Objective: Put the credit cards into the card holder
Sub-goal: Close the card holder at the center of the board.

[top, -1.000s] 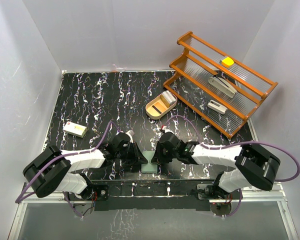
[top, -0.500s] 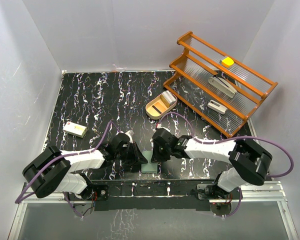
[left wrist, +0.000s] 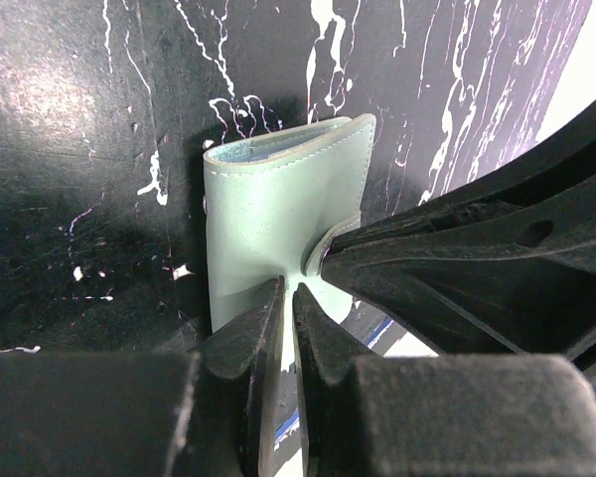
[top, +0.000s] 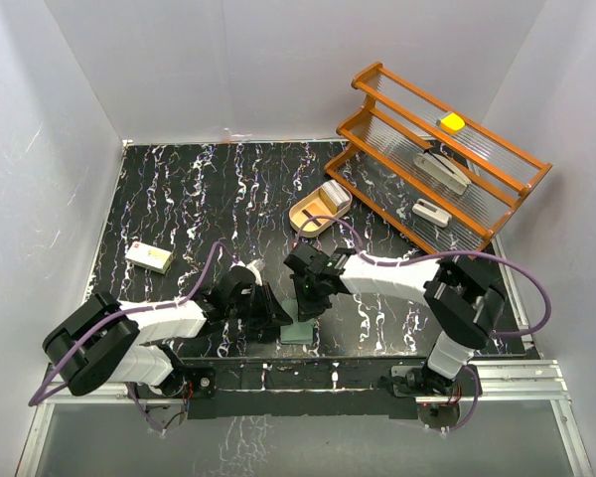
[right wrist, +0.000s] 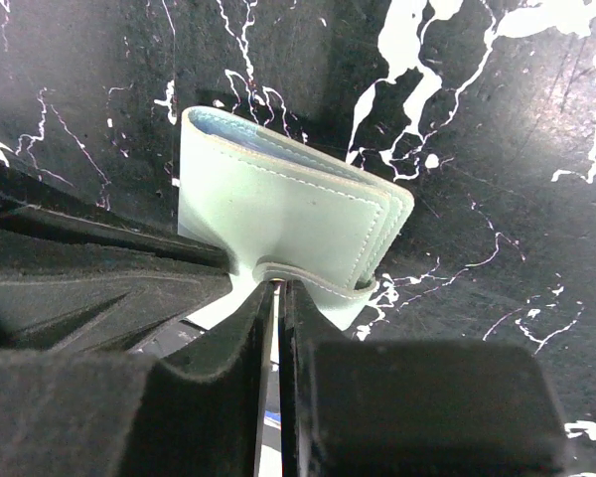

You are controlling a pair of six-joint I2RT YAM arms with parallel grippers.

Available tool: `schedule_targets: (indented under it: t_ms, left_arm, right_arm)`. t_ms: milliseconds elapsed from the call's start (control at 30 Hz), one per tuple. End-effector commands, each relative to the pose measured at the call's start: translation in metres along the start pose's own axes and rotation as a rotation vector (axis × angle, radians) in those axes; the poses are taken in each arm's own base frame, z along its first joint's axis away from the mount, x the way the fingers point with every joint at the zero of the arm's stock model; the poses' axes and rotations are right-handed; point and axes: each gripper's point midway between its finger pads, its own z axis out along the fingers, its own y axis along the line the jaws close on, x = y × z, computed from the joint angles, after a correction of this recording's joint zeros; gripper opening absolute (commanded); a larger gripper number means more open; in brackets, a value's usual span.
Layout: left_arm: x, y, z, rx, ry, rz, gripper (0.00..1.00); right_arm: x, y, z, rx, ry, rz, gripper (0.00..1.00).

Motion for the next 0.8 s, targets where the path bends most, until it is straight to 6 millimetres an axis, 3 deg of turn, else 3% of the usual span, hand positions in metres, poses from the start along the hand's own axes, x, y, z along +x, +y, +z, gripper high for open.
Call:
schedule_targets:
  t_ms: [0, 133, 233, 333, 533, 700, 767]
  left_arm:
    - [0.022, 0.042, -0.005, -0.154, 0.075, 0.012, 0.09]
    - [0.020, 0.039, -0.008, -0.141, 0.057, 0.003, 0.09]
    - [0.014, 0.031, -0.011, -0.129, 0.029, -0.005, 0.09]
    - [0.006, 0.021, -0.017, -0.129, -0.001, 0.000, 0.16]
    - [-0.018, -0.003, -0.048, -0.172, -0.101, 0.051, 0.37]
    - [-0.045, -0.041, -0.091, -0.155, -0.236, 0.112, 0.53]
    - [-0.059, -0.062, -0.115, -0.149, -0.299, 0.146, 0.60]
  right_arm:
    - [0.014, -0.071, 0.037, 0.285, 0.066, -0.095, 0.07]
    - [0.018, -0.066, 0.039, 0.244, 0.077, -0.083, 0.07]
    - [0.004, -0.049, 0.030, 0.200, 0.035, -0.099, 0.08]
    - [-0.013, -0.027, 0.011, 0.127, -0.029, -0.106, 0.11]
    - [-0.045, 0.007, -0.050, -0.008, -0.230, -0.079, 0.25]
    - [-0.067, 0.021, -0.111, -0.084, -0.407, -0.068, 0.42]
    - [-0.073, 0.025, -0.138, -0.108, -0.471, -0.062, 0.53]
